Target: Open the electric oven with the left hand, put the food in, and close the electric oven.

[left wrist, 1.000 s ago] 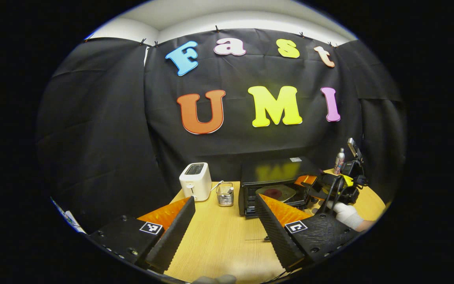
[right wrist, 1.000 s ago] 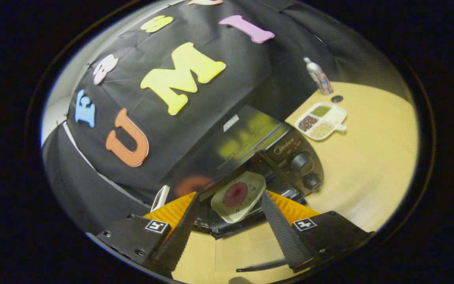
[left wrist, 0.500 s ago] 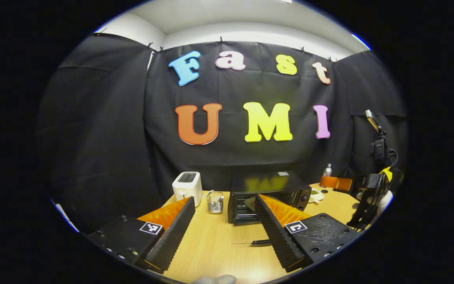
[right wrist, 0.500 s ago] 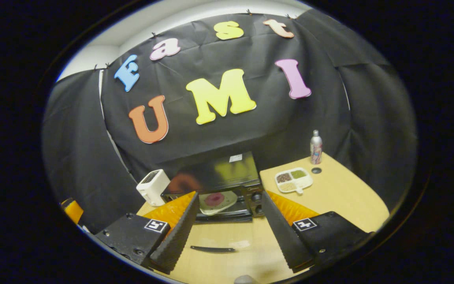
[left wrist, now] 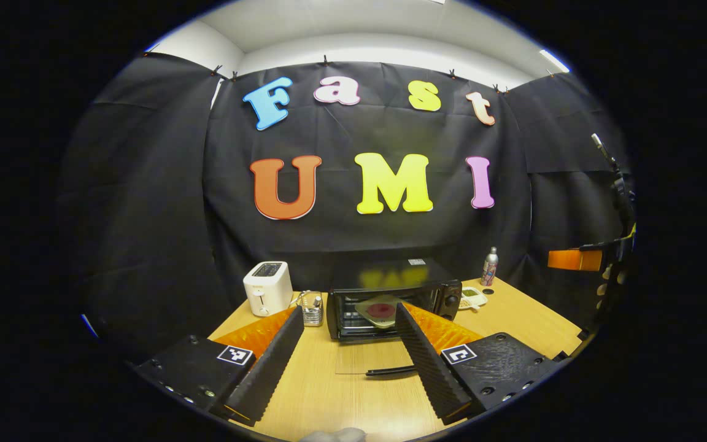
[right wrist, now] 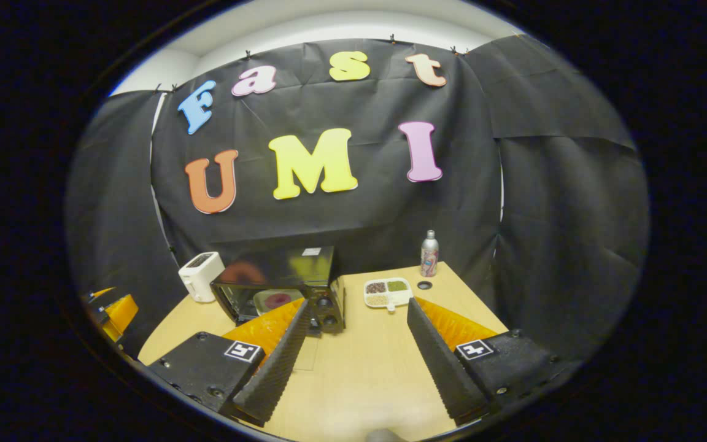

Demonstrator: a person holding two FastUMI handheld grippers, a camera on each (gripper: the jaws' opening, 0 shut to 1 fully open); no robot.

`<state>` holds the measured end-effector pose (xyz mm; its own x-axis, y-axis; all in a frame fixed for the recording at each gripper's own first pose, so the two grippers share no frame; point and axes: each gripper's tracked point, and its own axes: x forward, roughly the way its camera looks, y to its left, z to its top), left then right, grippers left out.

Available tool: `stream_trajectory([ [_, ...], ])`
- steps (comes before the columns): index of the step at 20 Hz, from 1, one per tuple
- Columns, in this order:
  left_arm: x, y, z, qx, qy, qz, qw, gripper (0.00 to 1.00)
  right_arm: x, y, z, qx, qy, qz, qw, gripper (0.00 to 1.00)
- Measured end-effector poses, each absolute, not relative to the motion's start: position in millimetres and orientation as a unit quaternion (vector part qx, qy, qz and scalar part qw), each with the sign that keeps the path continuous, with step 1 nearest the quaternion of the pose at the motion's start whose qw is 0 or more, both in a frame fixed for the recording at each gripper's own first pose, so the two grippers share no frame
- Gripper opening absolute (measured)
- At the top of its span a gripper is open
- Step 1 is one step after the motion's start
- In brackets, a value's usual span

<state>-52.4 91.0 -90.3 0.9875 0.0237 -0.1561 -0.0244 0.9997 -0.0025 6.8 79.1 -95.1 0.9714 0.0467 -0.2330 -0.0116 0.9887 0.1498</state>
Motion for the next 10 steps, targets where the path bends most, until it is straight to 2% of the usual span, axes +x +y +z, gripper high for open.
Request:
stream_trajectory([
  [2,-49,71,-120,-0.009,0.105,0.013,0.994,0.95,4,65,-97,0.061,0.127,0.026,0.990,0.95],
  [3,-47,62,-131,-0.009,0.113,0.013,0.994,0.95,4,59,-95,0.052,0.127,0.031,0.990,1.00],
  [5,-45,46,-163,-0.011,0.139,0.014,0.990,0.96,6,45,-95,0.039,0.130,0.038,0.990,0.96],
  [6,-44,38,-179,-0.018,0.151,0.012,0.988,0.97,7,40,-95,0.037,0.132,0.042,0.990,1.00],
  [10,-39,12,-242,-0.029,0.205,0.011,0.978,0.97,8,18,-98,0.027,0.143,0.049,0.988,0.96],
])
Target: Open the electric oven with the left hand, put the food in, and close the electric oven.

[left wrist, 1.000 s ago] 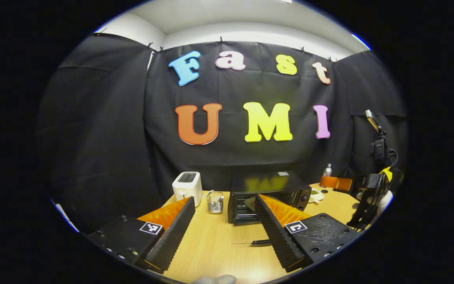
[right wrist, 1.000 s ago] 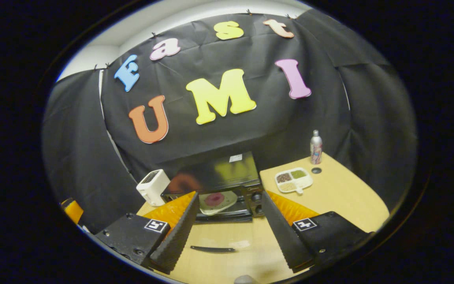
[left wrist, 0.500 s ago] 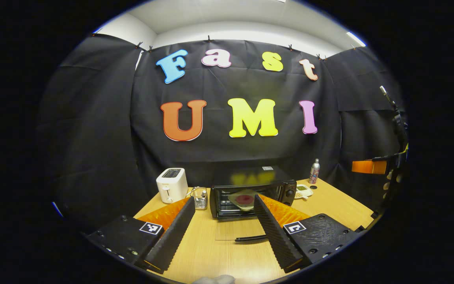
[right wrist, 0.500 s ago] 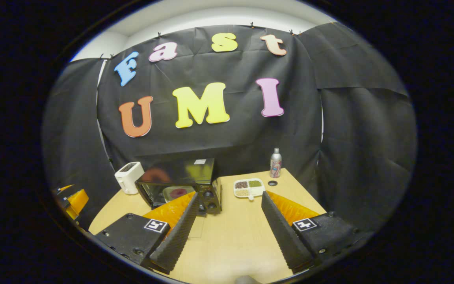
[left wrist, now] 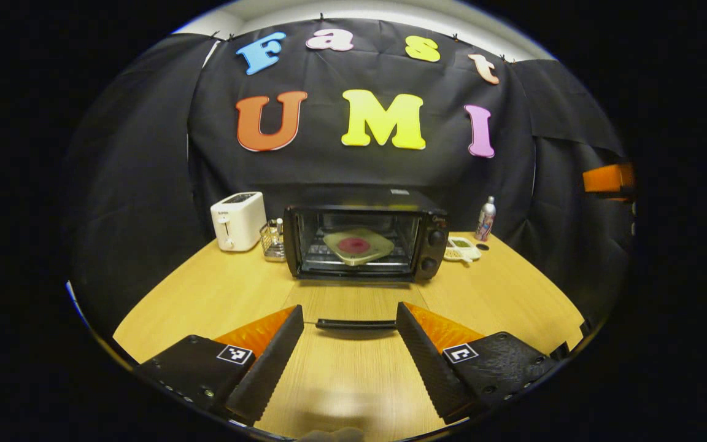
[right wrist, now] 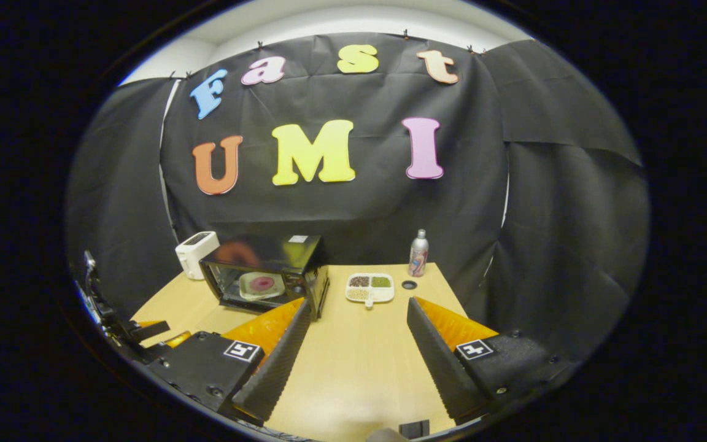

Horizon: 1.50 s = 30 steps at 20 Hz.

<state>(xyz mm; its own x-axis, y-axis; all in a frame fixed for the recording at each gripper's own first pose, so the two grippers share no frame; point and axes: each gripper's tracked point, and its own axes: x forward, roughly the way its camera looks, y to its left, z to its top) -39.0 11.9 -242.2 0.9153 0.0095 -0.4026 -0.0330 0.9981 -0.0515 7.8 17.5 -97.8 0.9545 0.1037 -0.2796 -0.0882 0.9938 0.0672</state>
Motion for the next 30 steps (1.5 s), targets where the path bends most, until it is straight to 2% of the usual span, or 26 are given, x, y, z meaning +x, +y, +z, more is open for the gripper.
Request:
stream_trajectory([
  [2,-39,2,-274,-0.032,0.229,0.012,0.973,0.97,8,9,-99,0.020,0.149,0.051,0.987,0.96],
  [3,-36,-1,-288,-0.029,0.241,0.015,0.970,0.97,8,5,-99,0.016,0.150,0.051,0.987,1.00],
  [8,-20,-11,-338,-0.022,0.279,0.013,0.960,0.97,11,-9,-105,-0.001,0.164,0.049,0.985,0.96],
  [9,-17,-13,-345,-0.023,0.284,0.012,0.958,0.97,12,-9,-104,-0.002,0.165,0.048,0.985,1.00],
  [12,-4,-13,-359,-0.023,0.294,0.011,0.955,0.97,16,-6,-104,-0.002,0.168,0.051,0.984,1.00],
  [13,0,-12,-363,-0.023,0.297,0.010,0.955,0.97,18,-6,-103,-0.001,0.169,0.049,0.984,0.96],
  [14,4,-12,-367,-0.024,0.299,0.009,0.954,0.97,20,-5,-103,0.001,0.170,0.047,0.984,1.00],
  [15,9,-7,-370,-0.024,0.303,0.008,0.953,0.97,22,-4,-102,0.002,0.170,0.045,0.984,0.96],
  [20,19,-3,-388,-0.026,0.322,0.002,0.947,0.97,29,0,-102,0.007,0.174,0.035,0.984,1.00],
  [24,28,-1,-388,-0.016,0.316,-0.005,0.948,0.97,32,3,-101,0.011,0.175,0.026,0.984,1.00],
  [25,29,-1,-389,-0.015,0.318,-0.008,0.948,1.00,31,3,-99,0.012,0.176,0.024,0.984,1.00],
  [27,30,-2,-388,-0.015,0.319,-0.012,0.948,0.98,31,2,-101,0.014,0.176,0.020,0.984,1.00],
  [28,30,-1,-387,-0.014,0.318,-0.014,0.948,0.97,31,3,-101,0.015,0.176,0.018,0.984,0.96],
  [30,32,-1,-382,-0.012,0.315,-0.019,0.949,0.97,30,3,-102,0.019,0.176,0.016,0.984,1.00],
])
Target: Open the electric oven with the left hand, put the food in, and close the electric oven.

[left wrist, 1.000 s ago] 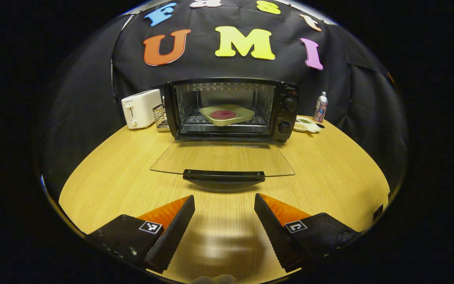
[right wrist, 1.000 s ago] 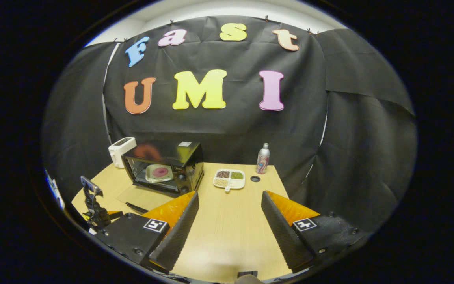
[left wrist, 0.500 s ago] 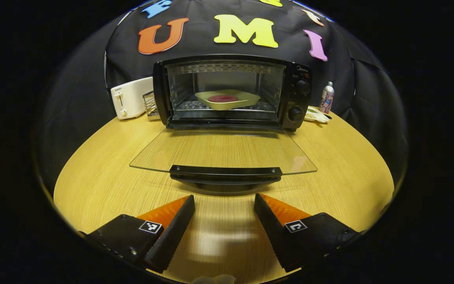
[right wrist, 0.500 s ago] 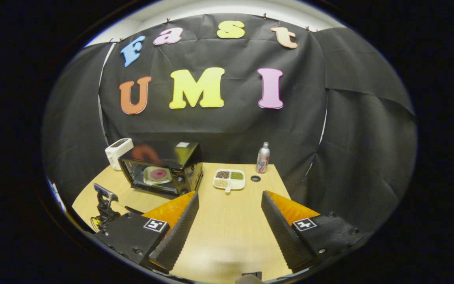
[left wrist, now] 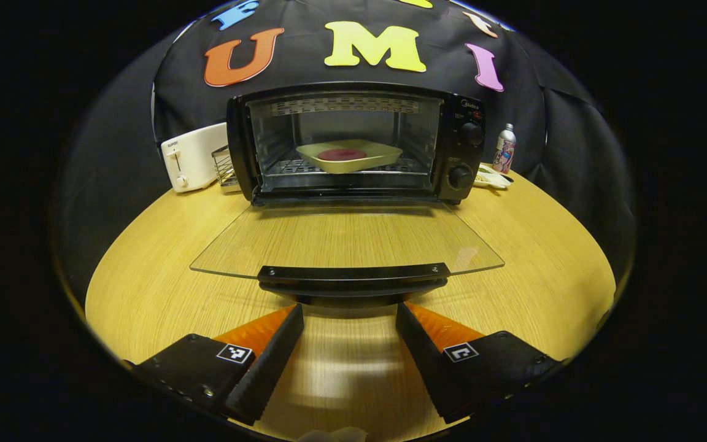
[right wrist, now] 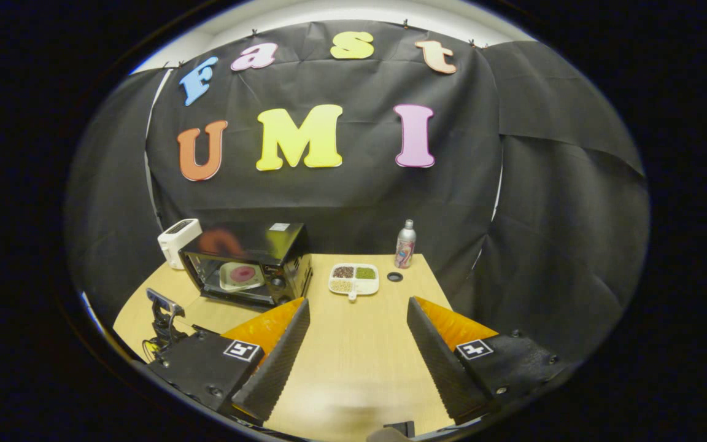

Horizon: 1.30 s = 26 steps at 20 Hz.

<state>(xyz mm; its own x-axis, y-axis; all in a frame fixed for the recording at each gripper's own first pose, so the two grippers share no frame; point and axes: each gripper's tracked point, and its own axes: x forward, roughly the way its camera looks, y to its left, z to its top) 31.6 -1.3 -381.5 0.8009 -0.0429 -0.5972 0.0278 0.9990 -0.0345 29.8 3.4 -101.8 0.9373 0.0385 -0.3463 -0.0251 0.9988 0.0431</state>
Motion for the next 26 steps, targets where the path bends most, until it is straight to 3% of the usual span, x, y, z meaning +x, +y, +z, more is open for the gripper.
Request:
stream_trajectory([
  [2,33,0,-374,-0.010,0.311,-0.024,0.950,0.98,28,5,-101,0.026,0.174,0.015,0.984,0.96],
  [3,35,1,-370,-0.009,0.309,-0.026,0.951,0.97,27,4,-102,0.029,0.177,0.012,0.984,1.00],
  [9,60,3,-323,-0.009,0.279,-0.036,0.959,0.97,20,2,-105,0.043,0.172,-0.004,0.984,1.00],
  [10,67,3,-314,-0.007,0.274,-0.040,0.961,0.97,18,2,-107,0.048,0.172,-0.007,0.984,0.96],
  [12,81,2,-296,-0.002,0.262,-0.046,0.964,0.97,14,4,-110,0.067,0.174,-0.011,0.982,1.00],
  [18,126,6,-246,0.008,0.220,-0.051,0.974,0.97,7,-1,-109,0.078,0.168,-0.030,0.982,1.00],
  [26,102,6,-255,0.007,0.232,-0.068,0.970,0.97,6,10,-98,0.082,0.155,-0.037,0.984,0.96],
])
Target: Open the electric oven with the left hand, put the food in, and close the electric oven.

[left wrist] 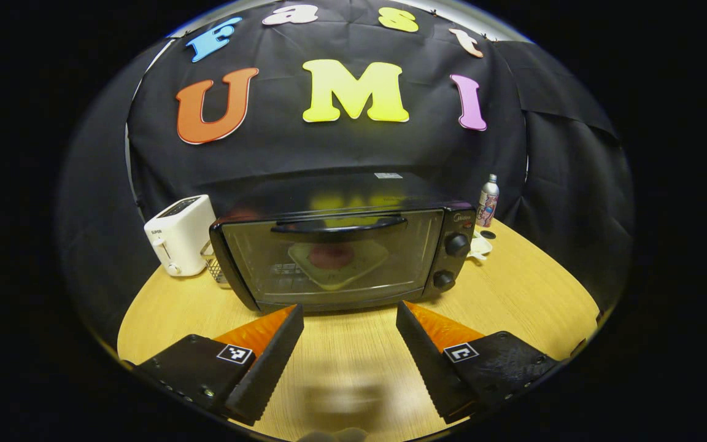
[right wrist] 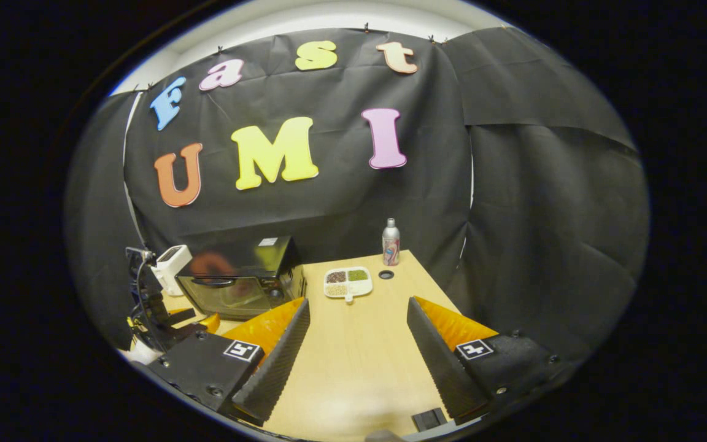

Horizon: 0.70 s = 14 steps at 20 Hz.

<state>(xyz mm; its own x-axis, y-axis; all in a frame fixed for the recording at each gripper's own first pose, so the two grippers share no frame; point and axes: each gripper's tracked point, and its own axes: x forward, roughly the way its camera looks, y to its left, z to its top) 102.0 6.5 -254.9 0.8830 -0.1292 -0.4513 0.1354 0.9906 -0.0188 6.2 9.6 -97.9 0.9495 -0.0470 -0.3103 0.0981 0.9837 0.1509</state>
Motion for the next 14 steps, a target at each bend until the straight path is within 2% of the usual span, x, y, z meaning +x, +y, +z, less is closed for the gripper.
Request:
stream_trajectory([
  [1,98,7,-257,0.005,0.234,-0.070,0.970,0.97,3,12,-97,0.081,0.153,-0.038,0.984,1.00],
  [2,93,6,-258,0.004,0.235,-0.073,0.969,0.97,0,16,-96,0.081,0.153,-0.038,0.984,0.96],
  [4,84,4,-258,0.005,0.233,-0.078,0.969,0.97,-10,21,-96,0.073,0.153,-0.044,0.984,0.96],
  [5,78,4,-258,0.005,0.232,-0.082,0.969,0.97,-16,22,-96,0.070,0.156,-0.048,0.984,1.00],
  [6,72,4,-254,0.003,0.231,-0.083,0.969,0.97,-23,26,-96,0.067,0.159,-0.050,0.984,0.96],
  [8,58,1,-238,-0.002,0.217,-0.089,0.972,0.97,-35,33,-92,0.060,0.158,-0.046,0.985,1.00],
  [10,40,3,-210,-0.004,0.199,-0.086,0.976,0.97,-46,38,-85,0.056,0.151,-0.036,0.986,0.96],
  [12,19,5,-169,-0.007,0.167,-0.078,0.983,0.97,-57,40,-70,0.060,0.131,-0.020,0.989,0.96],
  [13,7,7,-145,-0.008,0.150,-0.072,0.986,0.97,-63,38,-61,0.061,0.118,-0.014,0.991,1.00],
  [14,-7,8,-122,-0.009,0.132,-0.066,0.989,0.97,-70,33,-54,0.061,0.108,-0.008,0.992,0.96],
])
